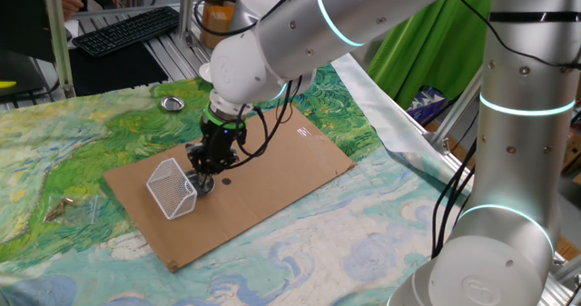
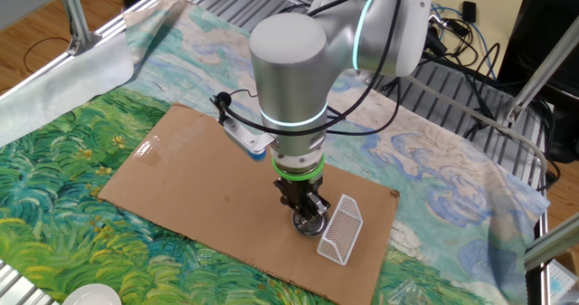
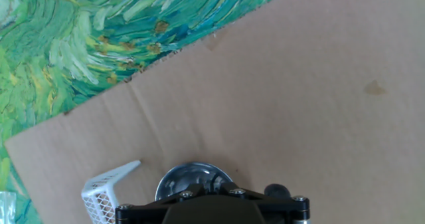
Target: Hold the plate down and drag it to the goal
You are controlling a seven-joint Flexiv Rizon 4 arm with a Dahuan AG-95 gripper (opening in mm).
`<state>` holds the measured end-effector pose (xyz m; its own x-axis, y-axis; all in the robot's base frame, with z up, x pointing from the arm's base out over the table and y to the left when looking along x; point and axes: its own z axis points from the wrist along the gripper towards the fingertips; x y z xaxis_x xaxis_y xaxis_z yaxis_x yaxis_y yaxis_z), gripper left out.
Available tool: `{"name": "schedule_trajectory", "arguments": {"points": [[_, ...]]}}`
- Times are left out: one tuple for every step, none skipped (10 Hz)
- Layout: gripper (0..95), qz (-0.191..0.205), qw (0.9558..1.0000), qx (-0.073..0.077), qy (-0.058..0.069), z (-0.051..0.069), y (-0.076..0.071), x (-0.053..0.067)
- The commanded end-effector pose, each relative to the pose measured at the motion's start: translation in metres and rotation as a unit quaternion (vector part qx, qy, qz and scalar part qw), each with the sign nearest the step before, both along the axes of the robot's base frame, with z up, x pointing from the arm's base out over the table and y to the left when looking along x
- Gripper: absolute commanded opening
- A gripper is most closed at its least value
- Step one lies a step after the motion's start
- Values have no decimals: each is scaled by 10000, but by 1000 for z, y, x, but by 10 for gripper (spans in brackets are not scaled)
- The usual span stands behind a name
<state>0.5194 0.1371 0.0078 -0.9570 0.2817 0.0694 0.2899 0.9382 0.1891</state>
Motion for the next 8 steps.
{"name": "schedule_trajectory", "arguments": {"points": [[0, -16, 10000, 19, 2, 0, 0, -1], [0, -20, 10000, 22, -13, -1, 0, -2], [0, -31, 10000, 41, -22, -3, 0, -2], [0, -62, 9999, 84, -15, -2, 1, -2], [0, -92, 9999, 109, -10, -2, 2, -2], [0, -119, 9998, 152, -2, -2, 2, -2], [0, -138, 9997, 176, 11, -2, 3, -2], [0, -165, 9996, 211, 21, -2, 4, -2]]}}
